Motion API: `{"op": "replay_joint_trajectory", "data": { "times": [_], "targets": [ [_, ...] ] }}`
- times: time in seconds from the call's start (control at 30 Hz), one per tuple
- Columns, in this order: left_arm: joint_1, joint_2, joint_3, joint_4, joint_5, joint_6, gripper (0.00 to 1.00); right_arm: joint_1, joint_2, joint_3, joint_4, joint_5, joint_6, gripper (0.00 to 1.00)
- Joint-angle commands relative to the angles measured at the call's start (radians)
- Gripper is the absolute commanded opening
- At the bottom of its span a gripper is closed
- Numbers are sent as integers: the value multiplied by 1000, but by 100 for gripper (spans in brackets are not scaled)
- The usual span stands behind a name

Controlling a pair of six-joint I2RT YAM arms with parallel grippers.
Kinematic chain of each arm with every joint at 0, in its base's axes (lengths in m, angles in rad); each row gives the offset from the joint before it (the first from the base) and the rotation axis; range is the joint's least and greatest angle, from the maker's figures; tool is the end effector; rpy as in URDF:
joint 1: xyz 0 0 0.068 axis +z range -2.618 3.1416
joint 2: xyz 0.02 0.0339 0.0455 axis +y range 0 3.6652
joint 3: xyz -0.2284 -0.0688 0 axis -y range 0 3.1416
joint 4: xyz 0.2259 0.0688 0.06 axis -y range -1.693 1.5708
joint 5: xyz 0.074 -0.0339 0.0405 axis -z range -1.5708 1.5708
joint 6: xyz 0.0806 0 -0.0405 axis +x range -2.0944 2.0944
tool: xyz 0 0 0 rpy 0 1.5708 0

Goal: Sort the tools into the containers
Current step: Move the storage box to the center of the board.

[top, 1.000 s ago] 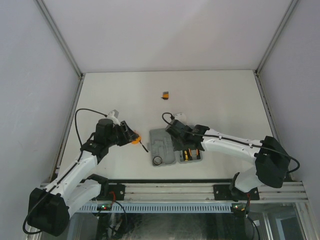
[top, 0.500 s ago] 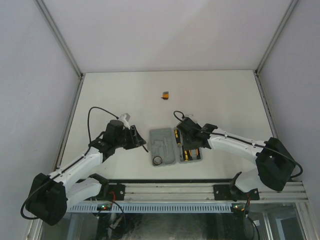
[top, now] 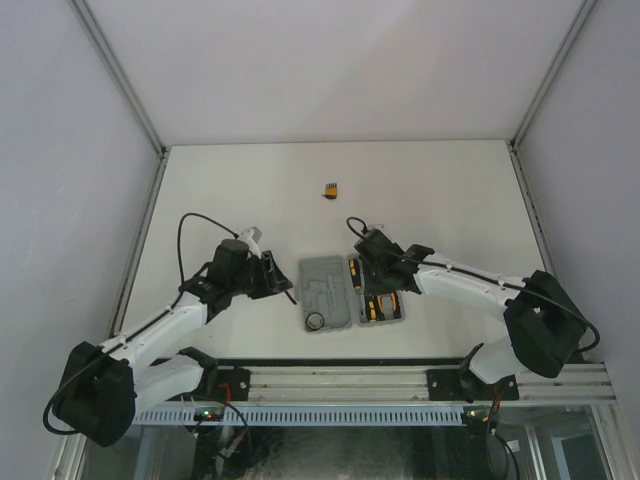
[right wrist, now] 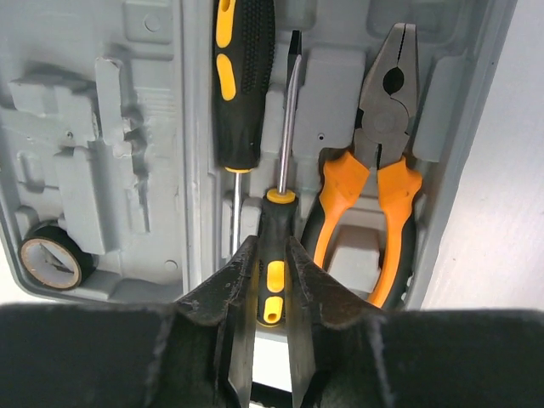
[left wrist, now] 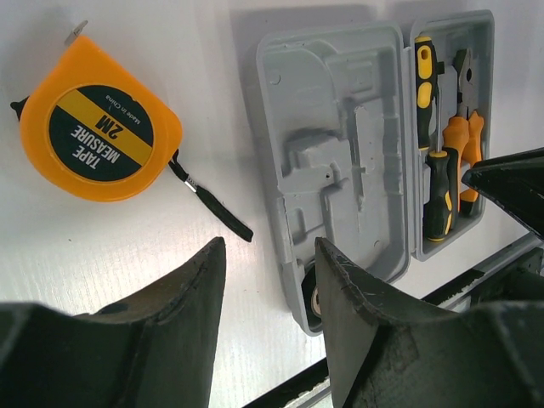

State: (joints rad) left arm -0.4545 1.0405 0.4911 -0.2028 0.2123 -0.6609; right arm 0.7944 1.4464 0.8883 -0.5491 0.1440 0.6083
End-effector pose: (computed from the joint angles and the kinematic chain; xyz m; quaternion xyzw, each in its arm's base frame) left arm 0.2082 -0.1206 0.1393 -0.0520 0.9117 -0.2919 0.2843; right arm 0.2071 0.1944 0.1339 -0.0737 0.9681 0.0944 0.2202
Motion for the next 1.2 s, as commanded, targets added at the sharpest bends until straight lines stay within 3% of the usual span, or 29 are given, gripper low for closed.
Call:
{"op": "replay_joint_trajectory", "data": {
  "times": [0.0, 0.9, 1.17],
  "targets": [
    [-6, 3, 41, 29, 0, 25, 50, -13, 17, 5, 44, -10, -26, 16],
    [-6, -1, 30, 34, 1, 25, 48, -18, 127, 5, 11, -39, -32, 12],
    [-6, -17, 9, 49, -9, 16, 45, -21, 199, 5, -55, -130, -50, 2]
  ]
}}
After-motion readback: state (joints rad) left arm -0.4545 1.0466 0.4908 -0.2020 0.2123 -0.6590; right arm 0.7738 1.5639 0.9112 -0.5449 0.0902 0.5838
